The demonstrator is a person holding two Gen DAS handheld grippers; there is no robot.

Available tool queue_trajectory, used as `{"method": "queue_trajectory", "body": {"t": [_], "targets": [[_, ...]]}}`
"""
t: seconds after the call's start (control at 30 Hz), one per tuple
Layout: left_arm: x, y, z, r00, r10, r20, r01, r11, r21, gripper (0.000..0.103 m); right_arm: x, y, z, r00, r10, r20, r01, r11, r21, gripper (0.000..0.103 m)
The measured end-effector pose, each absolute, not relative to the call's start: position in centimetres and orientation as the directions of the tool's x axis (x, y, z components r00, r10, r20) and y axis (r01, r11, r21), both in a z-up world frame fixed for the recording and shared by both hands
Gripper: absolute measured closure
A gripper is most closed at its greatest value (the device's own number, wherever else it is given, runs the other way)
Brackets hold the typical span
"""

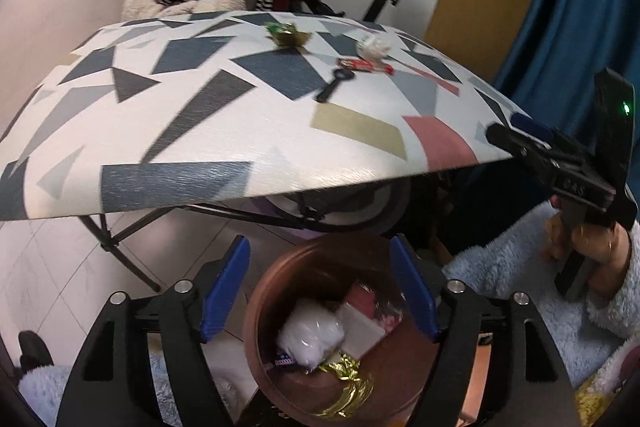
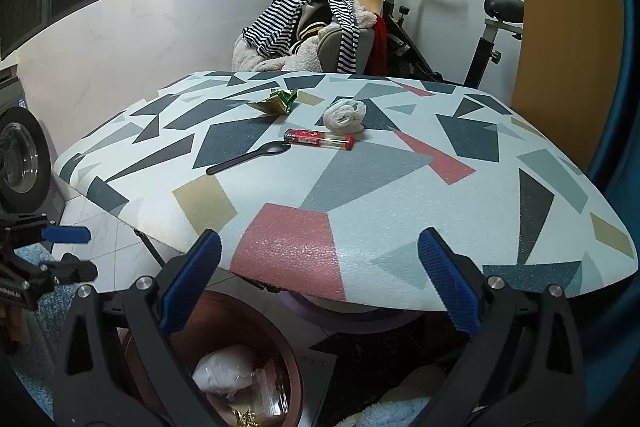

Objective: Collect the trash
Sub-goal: 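Lower the white plastic bag into the bin and open the left gripper, then grasp the white tissue with green print with the right gripper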

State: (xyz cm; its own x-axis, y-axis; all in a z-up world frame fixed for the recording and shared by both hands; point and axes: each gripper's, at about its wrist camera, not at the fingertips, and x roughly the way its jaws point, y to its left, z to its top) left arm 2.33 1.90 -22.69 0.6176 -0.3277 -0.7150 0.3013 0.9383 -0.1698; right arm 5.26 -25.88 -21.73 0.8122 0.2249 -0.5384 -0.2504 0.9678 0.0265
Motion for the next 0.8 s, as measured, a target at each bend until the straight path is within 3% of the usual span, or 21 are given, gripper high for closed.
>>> {"method": "queue_trajectory", "body": {"t": [0.27, 0.8], "targets": [[2.2, 2.9, -22.1, 0.670, -0.266, -0.693, 0.232, 0.962, -0.145, 0.019, 5.3, -25.9, -21.7, 0.812, 0.225, -0.538, -0.250, 0.968, 0.026, 0.006], [2.4, 4.0, -20.9, 0.698, -0.271, -0.663, 0.196, 0.962, -0.187, 0.014, 5.5, -25.8, -22.1, 0.801, 0.219, -0.558, -0.247, 0.969, 0.024, 0.006]]}}
